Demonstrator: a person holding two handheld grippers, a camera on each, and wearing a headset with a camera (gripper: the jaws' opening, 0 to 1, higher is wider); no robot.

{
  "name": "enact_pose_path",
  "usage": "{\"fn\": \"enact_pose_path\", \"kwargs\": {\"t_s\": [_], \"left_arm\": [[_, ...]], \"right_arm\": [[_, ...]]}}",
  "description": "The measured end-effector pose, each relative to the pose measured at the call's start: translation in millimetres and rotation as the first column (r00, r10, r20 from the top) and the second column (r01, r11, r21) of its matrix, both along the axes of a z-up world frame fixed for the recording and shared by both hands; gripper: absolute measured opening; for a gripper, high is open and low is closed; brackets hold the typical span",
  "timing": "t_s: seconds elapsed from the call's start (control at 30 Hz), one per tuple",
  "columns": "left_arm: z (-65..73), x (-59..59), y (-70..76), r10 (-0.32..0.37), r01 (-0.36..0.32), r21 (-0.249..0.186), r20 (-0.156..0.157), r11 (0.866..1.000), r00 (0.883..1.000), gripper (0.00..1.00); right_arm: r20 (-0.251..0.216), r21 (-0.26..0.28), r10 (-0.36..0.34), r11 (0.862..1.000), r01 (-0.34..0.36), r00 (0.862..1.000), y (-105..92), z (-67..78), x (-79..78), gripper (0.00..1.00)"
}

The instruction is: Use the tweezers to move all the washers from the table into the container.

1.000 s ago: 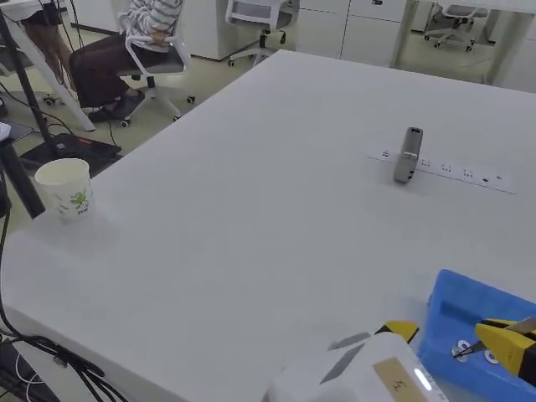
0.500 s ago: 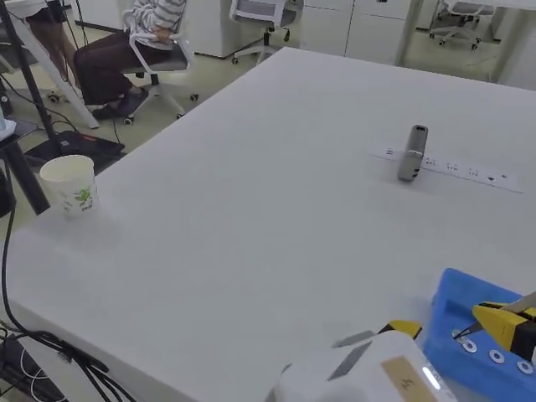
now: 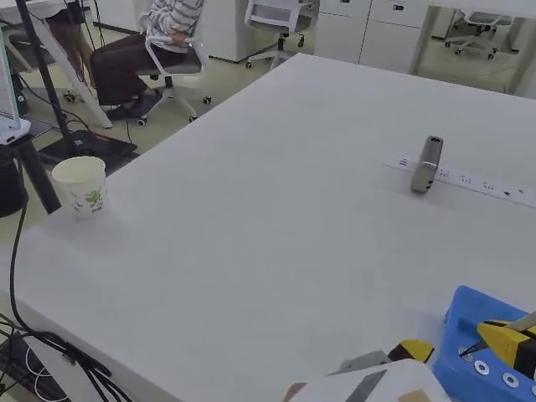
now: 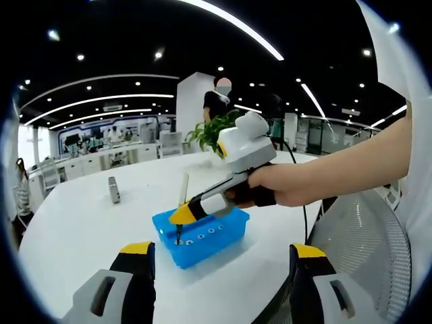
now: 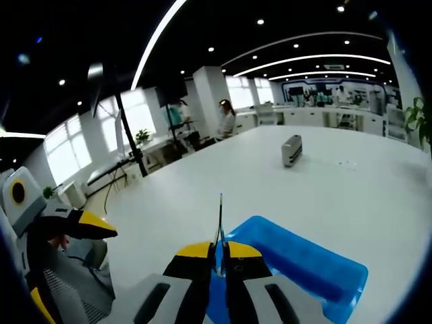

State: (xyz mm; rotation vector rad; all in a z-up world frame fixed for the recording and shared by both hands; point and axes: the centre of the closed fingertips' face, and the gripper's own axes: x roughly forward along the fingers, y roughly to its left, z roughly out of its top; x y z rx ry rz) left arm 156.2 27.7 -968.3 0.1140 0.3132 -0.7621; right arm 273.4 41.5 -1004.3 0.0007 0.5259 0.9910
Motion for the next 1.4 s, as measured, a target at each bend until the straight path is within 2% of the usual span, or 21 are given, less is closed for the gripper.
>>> {"fn": "enact_pose_path", "kwargs": {"t_s": [0.43,1.1,1.17,1.4], "left_arm": [[-1.6,-0.1,0.0,-0.001,0.001,0.008,-0.004,1.0,1.0,0.82],[-2.8,-0.6,0.2,-0.005,0.006,0.016,-0.007,1.0,1.0,0.82],[-2.6,-0.6,0.3,-0.005,0.005,0.015,-0.006,1.0,1.0,0.82],[-3.3,-0.9,0.0,-0.007,0.008,0.021,-0.007,1.0,1.0,0.81]], "right_arm": [[0.002,-0.016,-0.015,1.0,0.015,1.0,1.8,-5.8,10.1,0.03],[0.004,-0.096,0.023,0.995,-0.023,1.0,1.6,-24.6,10.8,0.03],[0.01,-0.119,0.035,0.992,-0.033,0.999,0.8,-28.6,10.0,0.03],[0.015,-0.123,0.041,0.992,-0.039,0.999,-0.2,-29.5,10.4,0.03]]}}
